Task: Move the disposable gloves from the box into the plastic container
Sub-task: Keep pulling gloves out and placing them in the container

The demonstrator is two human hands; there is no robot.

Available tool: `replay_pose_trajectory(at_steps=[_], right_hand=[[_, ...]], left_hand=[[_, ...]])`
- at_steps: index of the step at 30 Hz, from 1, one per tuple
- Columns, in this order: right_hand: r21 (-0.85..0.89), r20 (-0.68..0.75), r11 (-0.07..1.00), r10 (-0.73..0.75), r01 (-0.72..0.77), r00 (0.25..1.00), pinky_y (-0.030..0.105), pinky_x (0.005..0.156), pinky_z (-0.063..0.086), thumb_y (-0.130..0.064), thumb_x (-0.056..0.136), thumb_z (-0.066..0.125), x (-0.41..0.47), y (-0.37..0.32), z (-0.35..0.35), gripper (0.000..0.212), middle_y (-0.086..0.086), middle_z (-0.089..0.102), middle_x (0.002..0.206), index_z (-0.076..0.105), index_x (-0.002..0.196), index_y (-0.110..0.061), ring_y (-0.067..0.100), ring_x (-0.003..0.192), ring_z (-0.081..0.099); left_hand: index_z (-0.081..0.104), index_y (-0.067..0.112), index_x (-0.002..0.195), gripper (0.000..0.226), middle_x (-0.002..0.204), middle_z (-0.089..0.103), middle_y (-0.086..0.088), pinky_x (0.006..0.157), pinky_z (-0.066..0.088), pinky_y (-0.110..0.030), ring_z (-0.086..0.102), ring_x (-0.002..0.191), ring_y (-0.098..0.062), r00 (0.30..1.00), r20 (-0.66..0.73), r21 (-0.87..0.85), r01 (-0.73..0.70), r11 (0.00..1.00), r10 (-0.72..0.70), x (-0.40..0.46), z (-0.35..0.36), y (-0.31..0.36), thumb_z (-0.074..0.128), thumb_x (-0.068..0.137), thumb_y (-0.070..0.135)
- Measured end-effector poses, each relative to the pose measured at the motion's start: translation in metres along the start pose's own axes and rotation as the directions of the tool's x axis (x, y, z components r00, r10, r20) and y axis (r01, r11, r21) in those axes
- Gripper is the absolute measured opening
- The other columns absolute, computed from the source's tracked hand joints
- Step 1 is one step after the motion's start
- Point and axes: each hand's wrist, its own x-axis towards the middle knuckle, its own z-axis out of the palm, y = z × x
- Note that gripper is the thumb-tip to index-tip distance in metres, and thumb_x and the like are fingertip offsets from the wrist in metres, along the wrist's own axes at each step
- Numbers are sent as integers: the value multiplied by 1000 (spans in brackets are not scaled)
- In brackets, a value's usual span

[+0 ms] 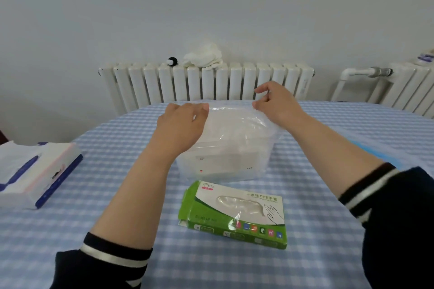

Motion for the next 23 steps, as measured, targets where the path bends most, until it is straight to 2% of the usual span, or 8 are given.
replay_pose_trajectory(at_steps=[3,7,9,12,14,17,20,23], right_hand=[[-270,51,961,-45,57,998,30,77,44,-27,93,61,13,-6,7,29,-2,60,102,53,120,-18,18,95,57],[-526,69,825,-199,205,978,36,89,42,-35,92,60,9,-26,8,35,3,55,119,52,124,-23,24,109,53],[-535,264,810,-108,239,958,32,81,41,-41,91,61,2,-41,11,36,0,56,113,54,121,-22,20,100,54],[-589,521,779,165,213,837,31,73,48,-51,89,62,0,-49,25,47,6,63,109,59,117,-14,21,90,61],[-620,553,762,255,187,793,30,68,53,-47,89,64,5,-44,36,46,8,64,104,60,115,-10,23,83,65],[-702,591,659,328,269,737,30,69,53,-31,96,56,11,-32,49,31,4,65,104,63,117,-10,22,82,63],[-704,614,660,381,262,692,41,90,55,-37,92,57,12,-23,51,31,4,69,113,68,112,-15,25,100,67],[-669,614,694,315,266,723,38,92,53,-46,93,57,8,-26,45,40,4,68,111,68,112,-12,25,102,66]], left_hand=[[55,18,81,52,97,54,0,102,29,-45,39,124,-29,999,14,134,44,990,-47,-1,-2,-1,15,105,43],[42,23,68,51,93,51,2,101,27,-44,39,123,-29,996,19,166,81,983,-85,2,-2,-5,13,106,41],[42,23,68,51,94,49,2,103,26,-44,39,124,-29,993,41,166,101,981,-109,4,-1,-6,13,105,41],[41,23,68,50,98,50,0,107,24,-47,36,127,-28,986,94,204,119,972,-141,6,1,-7,12,105,42],[53,16,82,56,114,57,-4,113,20,-50,32,132,-27,982,121,277,104,955,-142,7,5,-12,10,104,45],[54,9,133,74,150,41,-4,119,9,-50,18,144,-22,981,144,374,68,925,-130,8,8,-19,5,101,53],[51,14,141,78,162,18,6,121,0,-47,3,150,-18,979,176,423,17,906,-100,5,6,-18,1,99,57],[38,16,149,77,163,10,7,120,-4,-46,-5,150,-18,977,176,423,32,906,-117,3,5,-15,1,98,59]])
